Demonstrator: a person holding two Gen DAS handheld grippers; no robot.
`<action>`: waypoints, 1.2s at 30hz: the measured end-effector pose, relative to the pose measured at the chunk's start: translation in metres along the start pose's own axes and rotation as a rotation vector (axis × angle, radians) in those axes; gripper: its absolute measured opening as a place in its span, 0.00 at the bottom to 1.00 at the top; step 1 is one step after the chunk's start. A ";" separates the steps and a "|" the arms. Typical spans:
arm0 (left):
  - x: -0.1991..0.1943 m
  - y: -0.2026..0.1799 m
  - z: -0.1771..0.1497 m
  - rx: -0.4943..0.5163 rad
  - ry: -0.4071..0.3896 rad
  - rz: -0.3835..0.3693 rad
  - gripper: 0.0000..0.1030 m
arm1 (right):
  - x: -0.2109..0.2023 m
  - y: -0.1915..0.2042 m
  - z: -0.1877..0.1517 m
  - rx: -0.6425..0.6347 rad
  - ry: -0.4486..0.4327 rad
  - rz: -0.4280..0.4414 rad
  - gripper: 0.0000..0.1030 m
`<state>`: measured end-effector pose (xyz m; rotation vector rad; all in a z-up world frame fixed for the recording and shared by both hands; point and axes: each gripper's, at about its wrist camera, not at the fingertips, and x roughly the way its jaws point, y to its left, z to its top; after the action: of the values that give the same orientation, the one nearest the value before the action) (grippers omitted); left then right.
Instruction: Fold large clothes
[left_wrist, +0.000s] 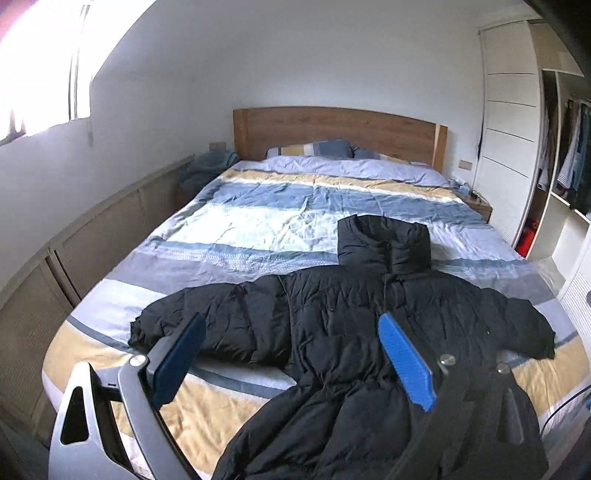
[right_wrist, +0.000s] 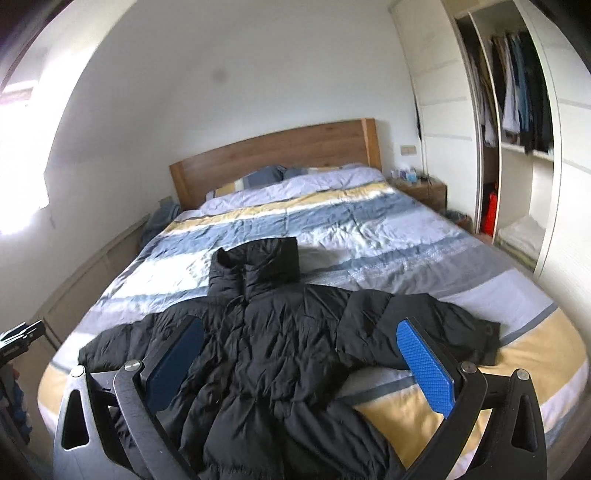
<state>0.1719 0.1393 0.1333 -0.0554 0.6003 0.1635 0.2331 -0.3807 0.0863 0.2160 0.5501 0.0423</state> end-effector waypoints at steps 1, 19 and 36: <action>0.006 -0.001 -0.001 -0.007 0.010 -0.002 0.92 | 0.017 -0.010 -0.003 0.023 0.020 -0.004 1.00; 0.163 -0.036 -0.059 -0.044 0.301 0.080 0.92 | 0.198 -0.216 -0.125 0.506 0.281 -0.132 1.00; 0.202 -0.051 -0.083 -0.013 0.393 0.115 0.92 | 0.222 -0.324 -0.125 0.859 0.032 -0.061 1.00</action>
<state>0.2987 0.1088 -0.0493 -0.0662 0.9957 0.2713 0.3510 -0.6518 -0.2013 1.0353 0.5814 -0.2566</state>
